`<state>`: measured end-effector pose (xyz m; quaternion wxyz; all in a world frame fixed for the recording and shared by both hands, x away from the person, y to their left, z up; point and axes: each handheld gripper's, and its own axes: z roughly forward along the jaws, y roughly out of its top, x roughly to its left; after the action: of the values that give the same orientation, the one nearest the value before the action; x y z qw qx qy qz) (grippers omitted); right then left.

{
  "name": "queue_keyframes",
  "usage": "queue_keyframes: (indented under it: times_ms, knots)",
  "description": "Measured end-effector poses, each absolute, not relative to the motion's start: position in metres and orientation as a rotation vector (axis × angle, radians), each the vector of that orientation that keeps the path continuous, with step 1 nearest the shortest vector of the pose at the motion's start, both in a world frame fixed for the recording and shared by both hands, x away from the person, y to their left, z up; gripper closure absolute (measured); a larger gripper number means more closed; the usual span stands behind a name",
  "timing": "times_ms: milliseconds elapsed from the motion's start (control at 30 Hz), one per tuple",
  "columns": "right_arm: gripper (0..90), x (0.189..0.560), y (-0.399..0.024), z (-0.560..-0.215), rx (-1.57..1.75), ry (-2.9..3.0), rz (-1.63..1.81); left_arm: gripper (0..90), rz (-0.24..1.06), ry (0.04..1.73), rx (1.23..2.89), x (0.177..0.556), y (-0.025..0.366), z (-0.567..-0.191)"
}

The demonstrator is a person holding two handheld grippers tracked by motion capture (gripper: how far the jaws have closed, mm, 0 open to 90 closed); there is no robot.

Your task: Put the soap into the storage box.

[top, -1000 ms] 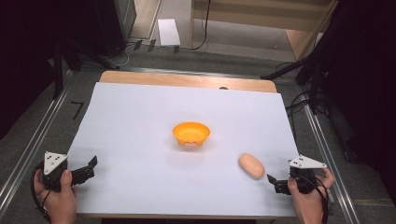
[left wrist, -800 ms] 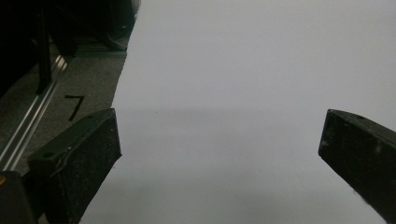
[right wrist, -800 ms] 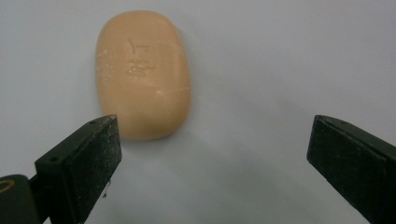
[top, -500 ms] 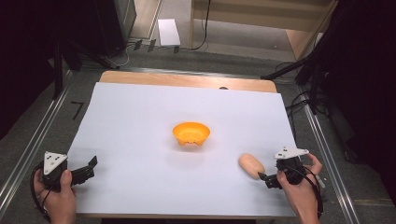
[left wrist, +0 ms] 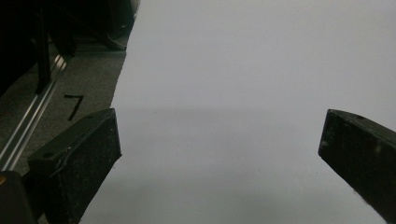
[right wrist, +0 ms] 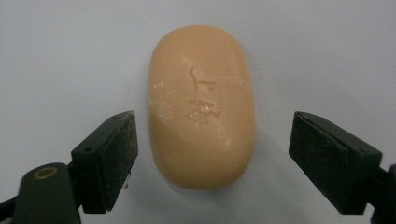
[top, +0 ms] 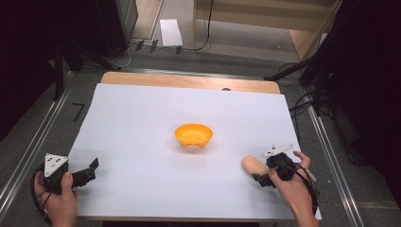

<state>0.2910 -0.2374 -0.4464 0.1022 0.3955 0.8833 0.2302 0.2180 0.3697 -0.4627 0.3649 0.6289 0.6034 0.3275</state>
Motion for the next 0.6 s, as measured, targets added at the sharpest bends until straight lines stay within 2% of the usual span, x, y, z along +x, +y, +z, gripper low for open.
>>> queue_keyframes:
  times_ms: [67, 267, 600]
  knots:
    - [20.2, 0.292, -0.236, -0.447, 1.172, 2.612, 0.677, 0.0, 0.843, 1.551, 1.618, 0.218, 0.37, -0.463]
    - [32.4, 0.299, -0.226, -0.453, 1.183, 2.655, 0.652, 0.0, 0.841, 1.552, 1.616, 0.218, 0.37, -0.463]
    - [32.9, 0.3, -0.221, -0.459, 1.186, 2.653, 0.625, 0.0, 0.841, 1.551, 1.619, 0.218, 0.37, -0.463]
